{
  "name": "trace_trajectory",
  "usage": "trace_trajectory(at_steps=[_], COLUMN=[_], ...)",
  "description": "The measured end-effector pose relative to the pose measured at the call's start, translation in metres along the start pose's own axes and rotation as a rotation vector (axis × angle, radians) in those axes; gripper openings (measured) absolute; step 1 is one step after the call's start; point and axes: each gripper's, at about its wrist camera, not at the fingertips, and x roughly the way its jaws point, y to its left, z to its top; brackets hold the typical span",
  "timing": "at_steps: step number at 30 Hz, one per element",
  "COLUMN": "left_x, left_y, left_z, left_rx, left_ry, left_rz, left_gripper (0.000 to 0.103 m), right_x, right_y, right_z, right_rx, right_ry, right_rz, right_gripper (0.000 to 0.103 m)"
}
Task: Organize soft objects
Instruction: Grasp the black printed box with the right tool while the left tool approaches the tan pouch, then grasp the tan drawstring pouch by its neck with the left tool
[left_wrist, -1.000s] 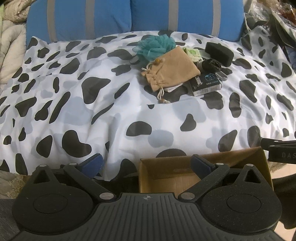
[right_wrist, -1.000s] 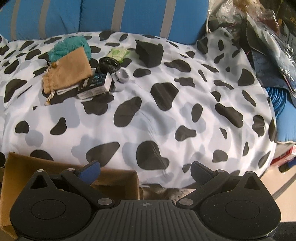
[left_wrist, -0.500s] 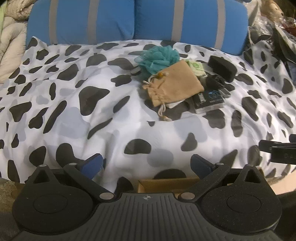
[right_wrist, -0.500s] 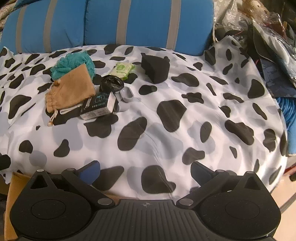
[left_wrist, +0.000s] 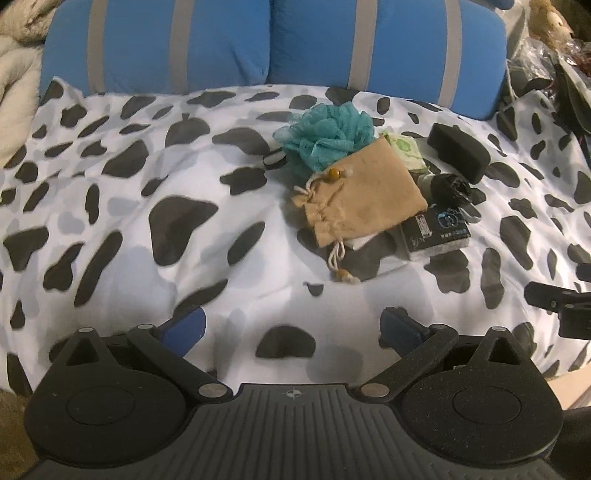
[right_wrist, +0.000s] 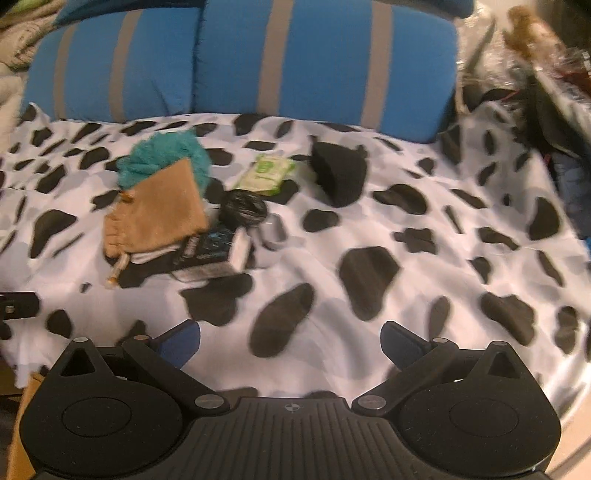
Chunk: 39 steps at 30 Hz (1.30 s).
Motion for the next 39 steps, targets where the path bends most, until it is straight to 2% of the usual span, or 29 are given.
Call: trace_trajectory(at_steps=[5, 11, 16, 18, 21, 23, 26, 27, 30, 33, 35, 39], left_x=[0.007, 0.016, 0.022, 0.024, 0.028, 0.03, 0.033, 0.034, 0.036, 0.038, 0.04, 0.041], left_y=[0.0, 0.004, 0.007, 0.009, 0.013, 0.016, 0.021, 0.023, 0.025, 0.025, 0.023, 0.018], left_z=[0.012, 0.026, 0.038, 0.043, 0.049, 0.053, 0.057, 0.059, 0.061, 0.062, 0.062, 0.061], left_rx=[0.018, 0.019, 0.023, 0.031, 0.03, 0.023, 0.011, 0.008, 0.003, 0.004, 0.009, 0.029], left_ry=[-0.02, -0.013, -0.022, -0.026, -0.027, -0.025, -0.024, -0.024, -0.021, -0.018, -0.013, -0.016], left_rz=[-0.018, -0.04, -0.049, -0.047, -0.05, -0.057, -0.063, -0.065, -0.073, -0.079, -0.082, -0.095], left_gripper=[0.103, 0.103, 0.103, 0.103, 0.103, 0.103, 0.103, 0.103, 0.103, 0.103, 0.103, 0.103], right_x=[0.014, 0.036, 0.06, 0.071, 0.089, 0.101, 0.114, 0.117, 0.127, 0.129, 0.122, 0.1], right_y=[0.002, 0.007, 0.006, 0.004, 0.001, -0.003, -0.006, -0.006, -0.007, -0.01, -0.011, -0.007], right_z=[0.011, 0.023, 0.032, 0.035, 0.039, 0.04, 0.041, 0.041, 0.042, 0.042, 0.043, 0.049], right_rx=[0.009, 0.019, 0.067, 0.098, 0.161, 0.218, 0.278, 0.294, 0.338, 0.373, 0.366, 0.294], right_ry=[0.034, 0.063, 0.085, 0.093, 0.123, 0.143, 0.148, 0.147, 0.134, 0.122, 0.104, 0.057], right_rz=[0.113, 0.191, 0.28, 0.313, 0.352, 0.387, 0.423, 0.429, 0.424, 0.417, 0.417, 0.38], right_gripper=[0.103, 0.103, 0.102, 0.099, 0.088, 0.077, 0.068, 0.066, 0.052, 0.044, 0.036, 0.026])
